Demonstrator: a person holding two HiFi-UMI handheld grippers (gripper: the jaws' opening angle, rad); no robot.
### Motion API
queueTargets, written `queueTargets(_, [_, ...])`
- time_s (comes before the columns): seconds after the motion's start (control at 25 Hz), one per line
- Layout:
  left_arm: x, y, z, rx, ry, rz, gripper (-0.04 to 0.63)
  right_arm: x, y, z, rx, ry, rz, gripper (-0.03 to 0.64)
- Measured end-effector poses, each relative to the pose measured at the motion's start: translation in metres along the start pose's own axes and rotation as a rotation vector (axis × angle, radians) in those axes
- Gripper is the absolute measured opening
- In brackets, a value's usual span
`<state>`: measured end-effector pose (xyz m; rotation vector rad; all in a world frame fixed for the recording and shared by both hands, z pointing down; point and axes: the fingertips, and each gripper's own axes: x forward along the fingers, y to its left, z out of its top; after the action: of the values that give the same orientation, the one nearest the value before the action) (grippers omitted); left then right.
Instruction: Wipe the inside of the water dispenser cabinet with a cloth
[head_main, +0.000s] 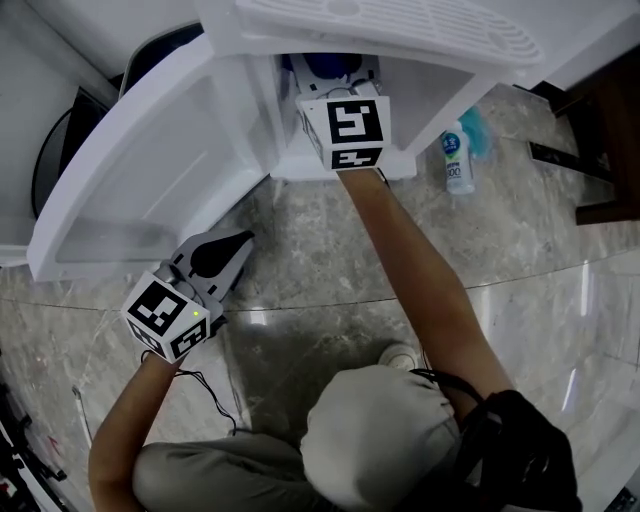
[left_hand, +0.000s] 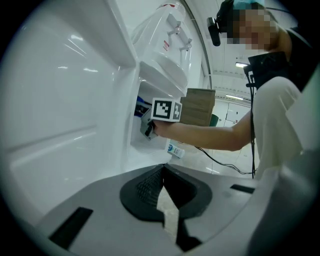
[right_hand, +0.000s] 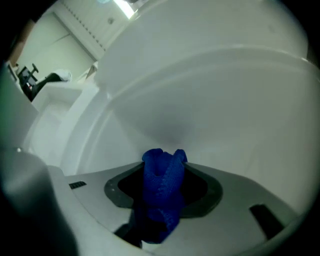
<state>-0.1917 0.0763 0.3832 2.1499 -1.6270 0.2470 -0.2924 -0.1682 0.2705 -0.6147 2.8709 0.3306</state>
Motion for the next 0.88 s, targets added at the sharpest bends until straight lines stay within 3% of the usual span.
queueTargets(0.12, [0.001,-0.003,0.002,0.005,-0.004,-0.007,0.006,0.001,0.001,0.04,0.086,-0.123,-0.018,0.167])
queueTargets(0.32, [0.0,-0.005,0.001,0.008,0.006,-0.011,0.006,-0.002,-0.002,0.042,0.146,-0.179,-0.049,0.167])
queueTargets(0.68, [0.0,-0.004,0.001,0.015,0.007,-0.008,0.006,0.043,-0.021,0.025,0.026,-0.112,-0.092,0.165])
queueTargets(0.88, [-0.003,0.003,0.003,0.003,-0.009,0.013,0.005,0.038,-0.02,0.024,-0.014,-0.106,-0.085,0.164])
